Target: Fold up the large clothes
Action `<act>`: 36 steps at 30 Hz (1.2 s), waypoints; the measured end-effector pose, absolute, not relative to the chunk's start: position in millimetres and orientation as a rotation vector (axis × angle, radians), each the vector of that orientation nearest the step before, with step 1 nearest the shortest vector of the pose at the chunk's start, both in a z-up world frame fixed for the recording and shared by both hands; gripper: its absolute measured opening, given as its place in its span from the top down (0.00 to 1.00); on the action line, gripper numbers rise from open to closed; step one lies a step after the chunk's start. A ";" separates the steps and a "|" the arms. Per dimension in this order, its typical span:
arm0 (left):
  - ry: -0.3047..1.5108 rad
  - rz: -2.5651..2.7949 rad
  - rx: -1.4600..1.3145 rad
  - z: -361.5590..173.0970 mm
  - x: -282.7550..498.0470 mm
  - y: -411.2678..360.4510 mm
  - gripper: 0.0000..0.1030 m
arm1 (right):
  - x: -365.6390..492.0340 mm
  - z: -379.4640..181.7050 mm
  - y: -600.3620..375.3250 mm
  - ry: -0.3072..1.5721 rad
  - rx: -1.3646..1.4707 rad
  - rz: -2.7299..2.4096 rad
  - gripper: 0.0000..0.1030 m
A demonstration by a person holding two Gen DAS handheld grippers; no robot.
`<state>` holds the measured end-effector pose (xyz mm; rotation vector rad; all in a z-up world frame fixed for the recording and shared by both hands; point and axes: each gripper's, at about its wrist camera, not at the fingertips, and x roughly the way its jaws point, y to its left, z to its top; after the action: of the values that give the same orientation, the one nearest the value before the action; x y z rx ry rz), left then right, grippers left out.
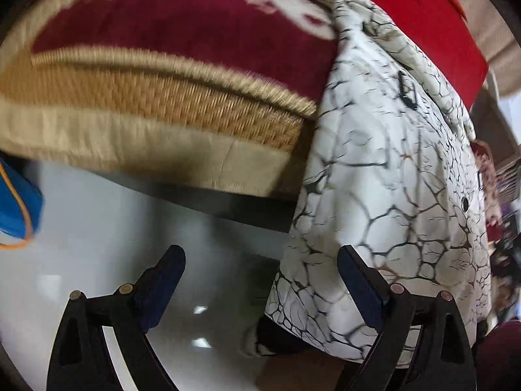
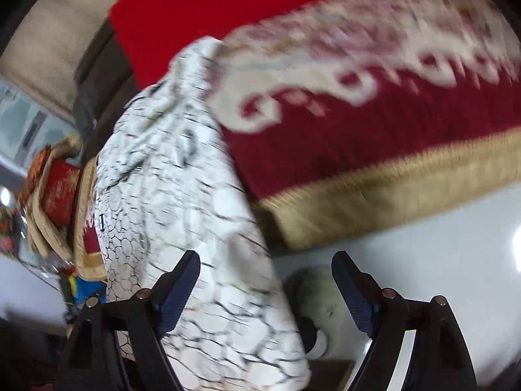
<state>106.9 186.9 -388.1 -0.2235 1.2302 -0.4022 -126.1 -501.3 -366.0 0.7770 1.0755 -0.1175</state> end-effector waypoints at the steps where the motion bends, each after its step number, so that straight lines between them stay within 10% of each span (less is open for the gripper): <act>1: 1.236 -0.426 -0.262 -397.7 107.0 189.3 0.08 | -132.8 -381.8 -509.7 1.087 0.838 -0.110 0.16; 31: 1.228 -0.792 -0.815 -477.2 78.9 178.5 0.10 | -128.4 -430.2 -481.1 1.206 1.104 0.184 0.15; 36: 1.190 -0.866 -0.818 -464.5 72.8 183.9 0.62 | -124.7 -434.2 -475.7 1.201 1.100 0.228 0.17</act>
<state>72.8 183.9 -464.5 -0.8181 1.1905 -0.8660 -124.7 -475.7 -434.2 1.0995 1.2006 0.2277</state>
